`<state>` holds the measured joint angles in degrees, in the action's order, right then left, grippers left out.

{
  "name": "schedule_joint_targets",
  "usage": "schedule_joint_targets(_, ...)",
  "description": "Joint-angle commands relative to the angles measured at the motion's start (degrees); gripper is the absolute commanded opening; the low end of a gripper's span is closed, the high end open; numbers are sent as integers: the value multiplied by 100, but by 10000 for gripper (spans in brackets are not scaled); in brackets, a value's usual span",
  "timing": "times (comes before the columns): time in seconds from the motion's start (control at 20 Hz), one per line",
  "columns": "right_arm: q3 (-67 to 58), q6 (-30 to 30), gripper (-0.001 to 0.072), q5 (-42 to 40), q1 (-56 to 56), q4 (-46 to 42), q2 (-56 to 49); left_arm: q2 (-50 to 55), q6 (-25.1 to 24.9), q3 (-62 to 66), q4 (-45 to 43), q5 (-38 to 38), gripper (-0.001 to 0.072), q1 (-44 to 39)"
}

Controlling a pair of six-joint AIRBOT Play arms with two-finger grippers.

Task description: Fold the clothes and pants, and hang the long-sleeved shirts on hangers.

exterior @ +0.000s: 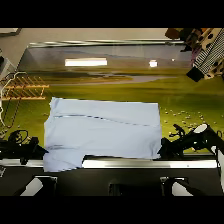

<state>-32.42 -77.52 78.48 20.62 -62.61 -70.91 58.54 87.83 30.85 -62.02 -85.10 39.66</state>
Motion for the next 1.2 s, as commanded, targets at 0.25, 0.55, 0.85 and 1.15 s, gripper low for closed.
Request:
schedule_joint_targets(0.25, -1412, -48, 29, -404, -422, 758, 704, 249, 131, 1283, 452, 588, 15, -901)
schedule_joint_targets(0.55, -2686, -874, 30, -1384, -1279, -144, -15, 1504, 221, 2649, 619, 931, 15, -1799)
schedule_joint_targets(0.85, -3390, -859, 30, -1641, -1279, 9, -911, 3058, 426, 4614, 658, 857, 15, -2315)
schedule_joint_targets(1.15, -4232, -870, 30, -1725, -1279, 44, -1467, 3871, 789, 6004, 658, 824, 15, -2378)
